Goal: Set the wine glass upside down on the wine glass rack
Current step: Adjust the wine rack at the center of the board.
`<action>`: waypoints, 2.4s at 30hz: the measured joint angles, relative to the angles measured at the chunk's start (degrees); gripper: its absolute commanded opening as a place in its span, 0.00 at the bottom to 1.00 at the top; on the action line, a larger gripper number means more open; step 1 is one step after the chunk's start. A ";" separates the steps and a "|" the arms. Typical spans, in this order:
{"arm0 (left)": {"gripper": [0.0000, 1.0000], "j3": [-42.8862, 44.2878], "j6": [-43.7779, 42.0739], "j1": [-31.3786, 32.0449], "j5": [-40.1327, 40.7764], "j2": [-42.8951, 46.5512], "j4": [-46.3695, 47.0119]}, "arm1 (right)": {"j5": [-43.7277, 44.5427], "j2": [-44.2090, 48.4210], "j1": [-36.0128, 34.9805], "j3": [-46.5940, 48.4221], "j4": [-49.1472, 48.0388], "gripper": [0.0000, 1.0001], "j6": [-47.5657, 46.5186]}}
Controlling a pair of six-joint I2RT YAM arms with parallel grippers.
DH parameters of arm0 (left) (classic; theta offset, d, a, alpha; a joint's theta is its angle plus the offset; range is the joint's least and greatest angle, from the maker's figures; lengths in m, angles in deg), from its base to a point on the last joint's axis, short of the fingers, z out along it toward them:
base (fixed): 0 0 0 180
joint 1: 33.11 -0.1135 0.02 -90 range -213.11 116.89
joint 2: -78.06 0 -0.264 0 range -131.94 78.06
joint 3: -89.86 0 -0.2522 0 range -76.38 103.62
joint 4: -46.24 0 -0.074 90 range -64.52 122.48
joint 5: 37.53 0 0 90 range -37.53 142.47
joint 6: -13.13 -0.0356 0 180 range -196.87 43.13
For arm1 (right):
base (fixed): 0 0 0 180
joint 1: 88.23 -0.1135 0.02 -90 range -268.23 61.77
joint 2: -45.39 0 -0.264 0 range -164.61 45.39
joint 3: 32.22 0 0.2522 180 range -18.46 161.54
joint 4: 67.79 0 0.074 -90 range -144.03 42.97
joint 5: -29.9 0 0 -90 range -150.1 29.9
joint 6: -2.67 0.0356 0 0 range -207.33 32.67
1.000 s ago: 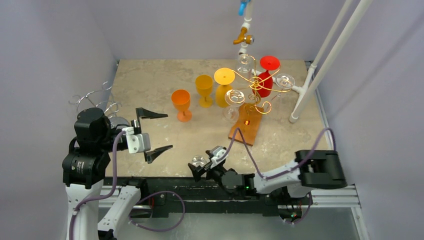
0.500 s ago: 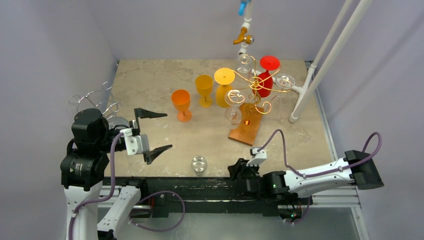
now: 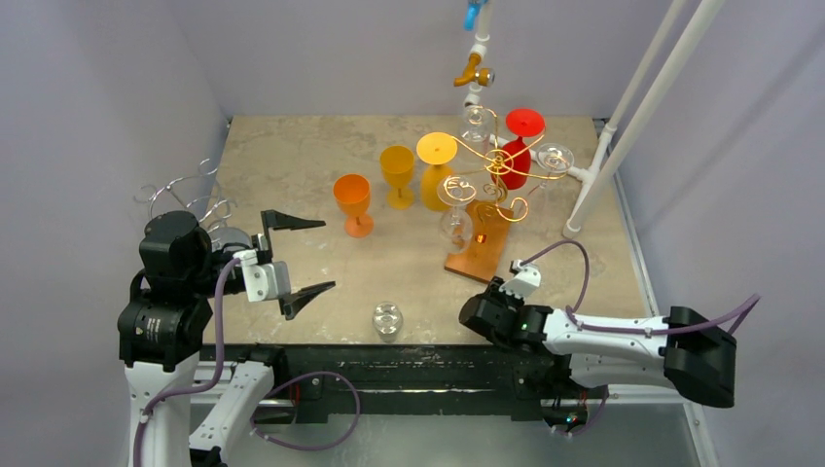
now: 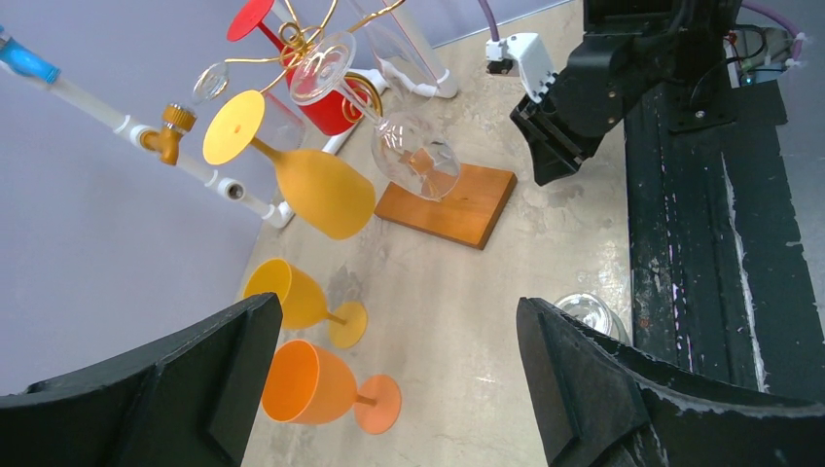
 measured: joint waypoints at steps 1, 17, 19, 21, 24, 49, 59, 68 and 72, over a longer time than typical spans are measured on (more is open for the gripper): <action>1.00 -0.02 0.00 0.00 0.00 0.00 0.02 | -0.63 -0.92 1.64 0.00 -1.44 0.33 -1.62; 1.00 -1.22 -0.07 0.00 0.22 -0.02 0.04 | -5.73 -13.46 16.02 0.22 -20.20 0.26 -18.38; 1.00 -1.33 -0.09 0.00 0.22 -0.02 0.04 | -5.73 -13.97 16.33 0.20 -21.42 0.26 -19.19; 1.00 -1.36 -0.07 0.00 0.22 -0.02 0.04 | -5.79 -14.49 16.65 0.20 -22.88 0.26 -20.24; 1.00 -1.42 -0.07 0.00 0.22 -0.02 0.07 | -6.08 -15.67 17.20 0.17 -25.75 0.25 -22.10; 1.00 -2.27 -0.07 0.00 0.26 -0.07 0.31 | -14.58 -27.54 19.91 7.10 -40.48 0.22 -35.76; 1.00 -2.69 -0.07 0.00 0.28 -0.07 0.44 | -18.01 -30.82 20.59 9.11 -44.54 0.22 -38.75; 1.00 -3.63 -0.09 0.00 0.79 -0.15 0.59 | -21.73 -23.02 20.24 7.02 -42.40 0.36 -39.12; 1.00 -4.17 -0.04 0.00 0.81 -0.22 0.68 | -21.70 -13.11 17.33 5.99 -39.60 0.55 -39.15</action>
